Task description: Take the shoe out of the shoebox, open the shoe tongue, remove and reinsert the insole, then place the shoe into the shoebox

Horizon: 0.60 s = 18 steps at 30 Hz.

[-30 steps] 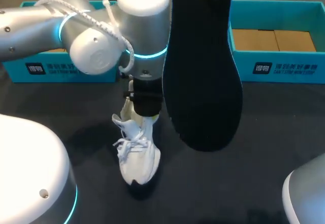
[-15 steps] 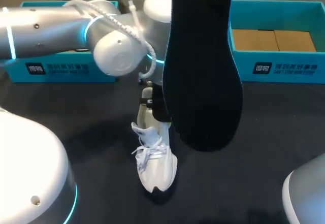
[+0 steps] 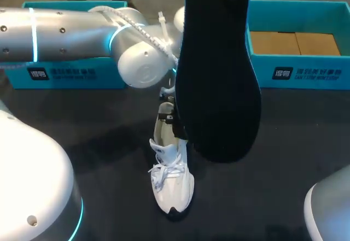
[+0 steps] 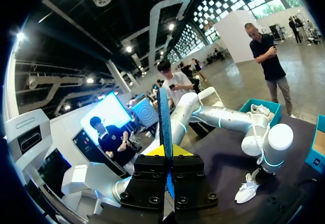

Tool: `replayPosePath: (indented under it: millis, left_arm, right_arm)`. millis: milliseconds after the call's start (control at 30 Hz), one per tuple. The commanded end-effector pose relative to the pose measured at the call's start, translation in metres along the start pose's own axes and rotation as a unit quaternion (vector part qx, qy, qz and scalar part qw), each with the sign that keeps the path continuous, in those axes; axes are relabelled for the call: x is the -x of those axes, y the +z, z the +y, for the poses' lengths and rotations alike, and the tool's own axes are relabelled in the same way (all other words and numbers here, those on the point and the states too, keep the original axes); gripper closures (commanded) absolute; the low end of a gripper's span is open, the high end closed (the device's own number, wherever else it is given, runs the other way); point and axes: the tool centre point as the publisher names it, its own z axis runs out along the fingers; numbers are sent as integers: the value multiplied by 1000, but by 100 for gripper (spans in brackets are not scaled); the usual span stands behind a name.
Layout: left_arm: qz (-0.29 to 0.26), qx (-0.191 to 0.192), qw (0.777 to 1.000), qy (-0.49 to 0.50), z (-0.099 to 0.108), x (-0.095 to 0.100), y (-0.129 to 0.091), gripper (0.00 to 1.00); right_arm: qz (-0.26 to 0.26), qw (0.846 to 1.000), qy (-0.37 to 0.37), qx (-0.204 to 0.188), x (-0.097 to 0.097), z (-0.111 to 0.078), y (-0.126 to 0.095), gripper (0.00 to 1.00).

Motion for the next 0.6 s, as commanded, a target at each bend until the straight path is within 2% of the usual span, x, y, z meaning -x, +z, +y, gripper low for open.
replayPosePath:
  millis: [33,200,233,267,300,333,367,533,600]
  left_arm:
    - [0,1,1000,-3,1,5,8,100]
    - [0,5,1000,-6,2,4,15,100]
    - [0,6,1000,-6,2,4,16,85]
    - [1,7,1000,-6,2,3,16,56]
    - [1,7,1000,-6,2,3,16,46]
    - [1,7,1000,-6,3,2,16,26]
    - [-1,8,1000,-6,3,2,14,1]
    - [-15,7,1000,-13,4,2,-6,0]
    - [-27,8,999,-17,6,1,-21,0]
  right_arm:
    - [-1,1000,1,-1,-1,2,1,100]
    - [-1,1000,1,-1,-1,2,1,100]
    - [-1,1000,1,-1,-1,2,1,100]
    - [-1,1000,1,-1,-1,2,1,100]
    - [-1,1000,1,-1,-1,2,1,100]
    - [-1,1000,1,-1,-1,2,1,100]
    - [-1,1000,1,-1,-1,2,1,100]
    - [-1,1000,1,-1,-1,2,1,100]
    - [-1,1000,1,-1,-1,2,1,100]
